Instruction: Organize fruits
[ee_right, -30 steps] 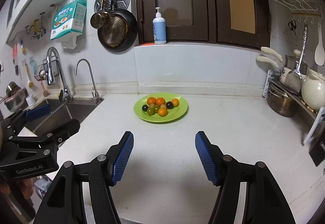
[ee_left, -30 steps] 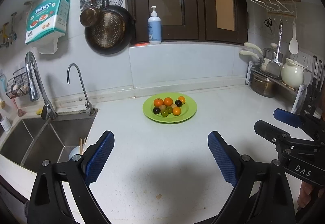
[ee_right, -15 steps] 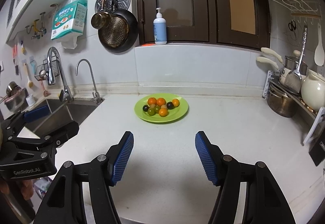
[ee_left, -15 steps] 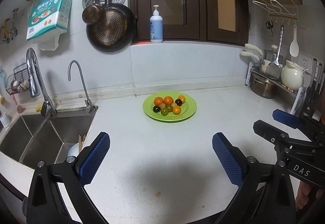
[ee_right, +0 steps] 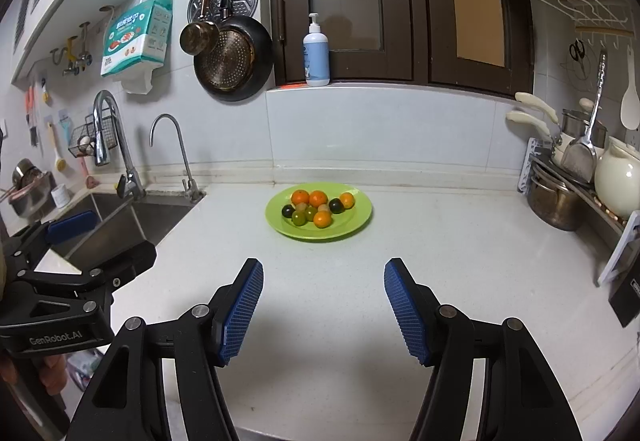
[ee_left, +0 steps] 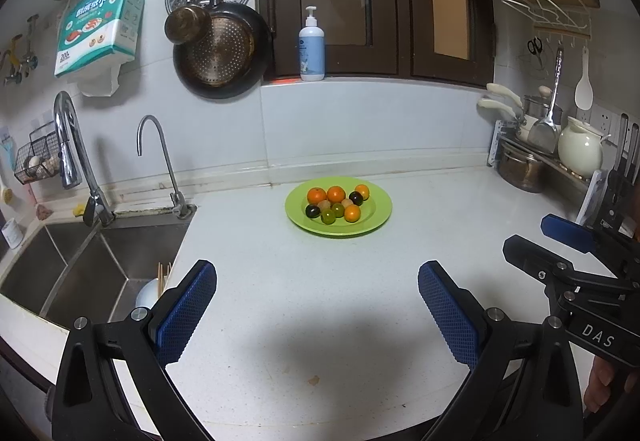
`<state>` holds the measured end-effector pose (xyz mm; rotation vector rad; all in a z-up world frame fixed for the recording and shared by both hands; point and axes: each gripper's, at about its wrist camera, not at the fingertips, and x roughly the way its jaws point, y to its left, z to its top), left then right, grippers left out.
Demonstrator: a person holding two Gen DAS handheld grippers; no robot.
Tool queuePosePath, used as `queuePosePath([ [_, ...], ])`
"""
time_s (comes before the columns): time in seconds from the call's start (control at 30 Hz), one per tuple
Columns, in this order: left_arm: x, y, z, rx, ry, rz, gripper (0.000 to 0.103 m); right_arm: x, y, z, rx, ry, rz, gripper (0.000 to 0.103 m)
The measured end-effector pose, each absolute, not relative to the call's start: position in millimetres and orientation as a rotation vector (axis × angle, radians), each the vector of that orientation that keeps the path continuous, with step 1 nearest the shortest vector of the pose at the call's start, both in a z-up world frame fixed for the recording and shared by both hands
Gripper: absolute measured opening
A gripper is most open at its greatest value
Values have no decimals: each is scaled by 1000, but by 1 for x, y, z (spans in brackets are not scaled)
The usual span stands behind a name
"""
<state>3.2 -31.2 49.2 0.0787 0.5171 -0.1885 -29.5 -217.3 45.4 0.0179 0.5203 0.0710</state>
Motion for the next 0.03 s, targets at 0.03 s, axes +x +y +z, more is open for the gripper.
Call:
queuePosePath([
  [0.03,3,-31,49,78,517,-187,103,-29,-217,45,18,521,72,64],
])
